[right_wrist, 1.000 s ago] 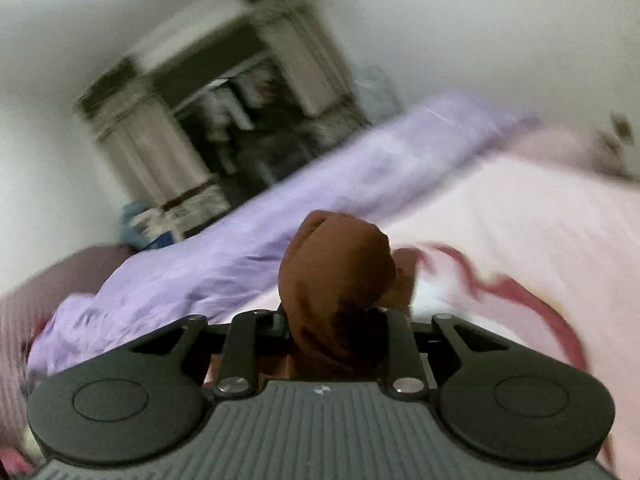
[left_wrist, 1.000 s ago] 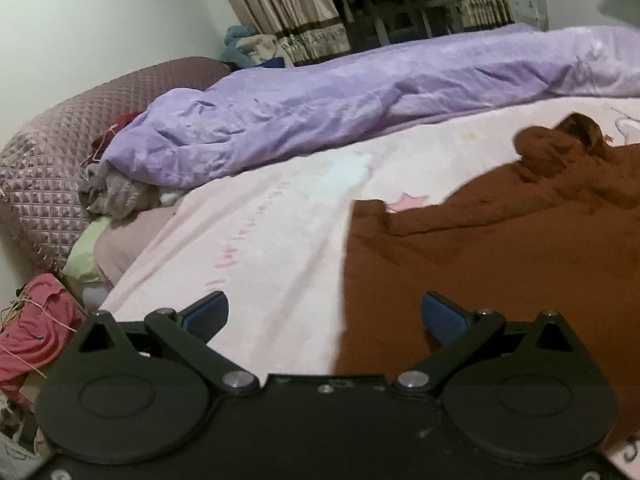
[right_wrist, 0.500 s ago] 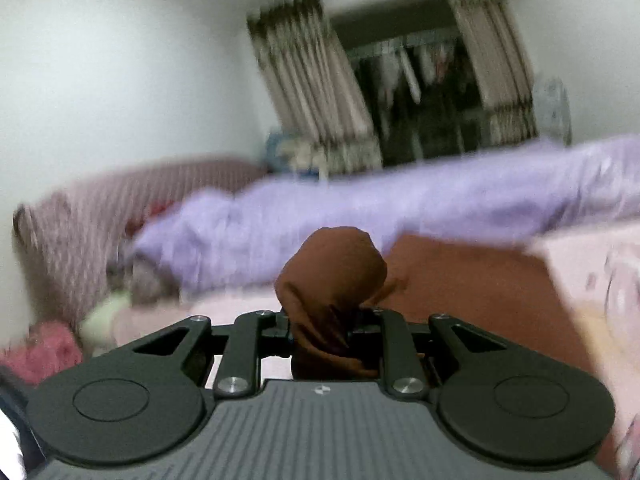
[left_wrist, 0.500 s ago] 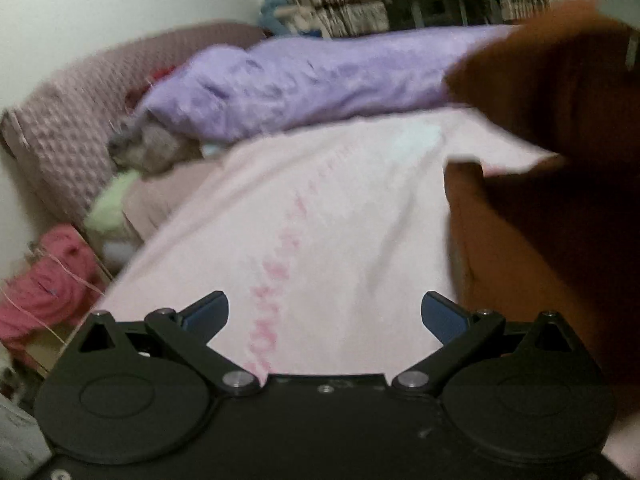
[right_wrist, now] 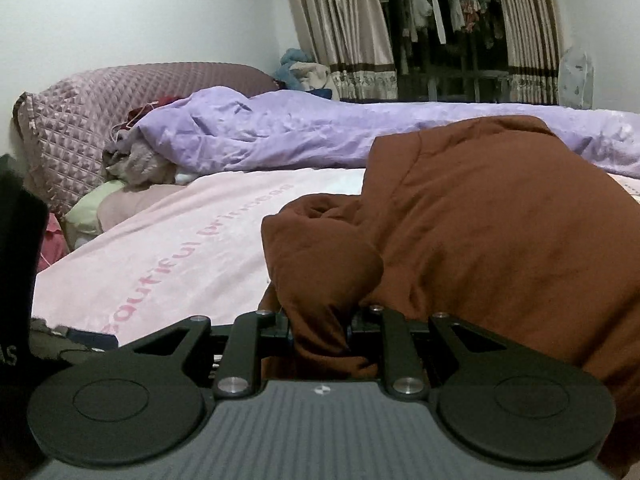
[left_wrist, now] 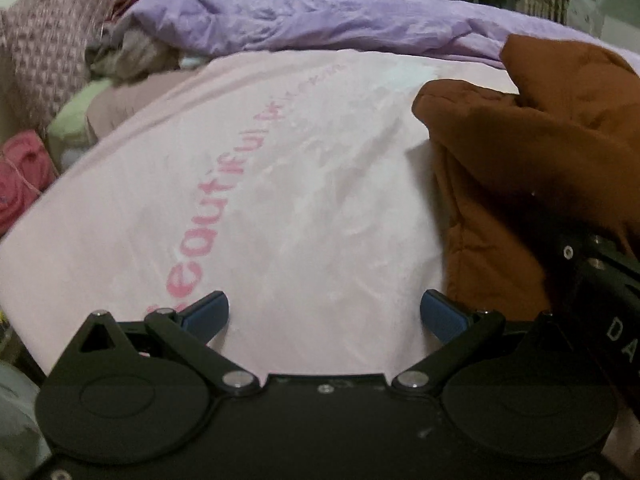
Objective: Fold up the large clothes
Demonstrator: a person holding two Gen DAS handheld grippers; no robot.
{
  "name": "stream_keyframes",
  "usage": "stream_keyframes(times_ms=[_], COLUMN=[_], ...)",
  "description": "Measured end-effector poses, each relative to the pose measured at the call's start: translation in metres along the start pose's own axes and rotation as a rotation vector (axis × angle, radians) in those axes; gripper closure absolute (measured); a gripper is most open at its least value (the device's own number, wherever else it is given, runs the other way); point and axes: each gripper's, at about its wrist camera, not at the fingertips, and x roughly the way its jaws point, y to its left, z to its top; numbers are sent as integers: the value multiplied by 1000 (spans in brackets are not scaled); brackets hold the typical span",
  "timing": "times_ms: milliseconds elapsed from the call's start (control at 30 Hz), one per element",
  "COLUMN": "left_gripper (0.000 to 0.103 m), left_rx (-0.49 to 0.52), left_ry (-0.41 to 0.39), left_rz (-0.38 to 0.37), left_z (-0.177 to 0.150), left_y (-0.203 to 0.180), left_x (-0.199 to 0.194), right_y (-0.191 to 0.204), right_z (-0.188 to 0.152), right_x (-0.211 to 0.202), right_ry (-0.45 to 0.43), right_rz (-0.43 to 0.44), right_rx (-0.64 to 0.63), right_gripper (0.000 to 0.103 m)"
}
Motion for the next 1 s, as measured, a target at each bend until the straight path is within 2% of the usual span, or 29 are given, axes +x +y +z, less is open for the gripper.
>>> stream_keyframes(times_ms=[233,500,533,633,667,700,733,767,833,900,1000], left_gripper=[0,0,0,0,0,0,0,0,0,0,0], left_rx=[-29,-85,-83,-71,-76,-83,-89,-94,-96,-81,-44], left_ry=[8,13,12,-21,-37,-63,-88,-111,-154,-172,-203], left_rz=[-9,-11,-6,1,-1,0,8,15,-36,-106,-149], left_z=[-2,-4,-4,-3,-2,0,1,2,1,4,12], left_y=[9,14,16,21,23,25,25,24,17,7,-10], left_x=[2,-10,-16,-38,-47,-58,-67,-76,-93,-102,-110], right_y=[-5,3,7,19,20,19,17,12,-2,-19,-53], right_z=[-12,-4,-3,8,14,20,26,32,45,56,68], right_x=[13,3,0,-15,-24,-32,-41,-50,-64,-74,-88], right_ry=[-11,-1,-8,-2,-7,-19,-38,-63,-105,-134,-171], right_rz=[27,16,3,-9,7,37,81,135,173,118,24], right_rx=[-6,-45,-78,-157,-158,-148,-140,-145,-144,-95,25], right_gripper=[79,76,74,59,51,37,28,15,16,22,25])
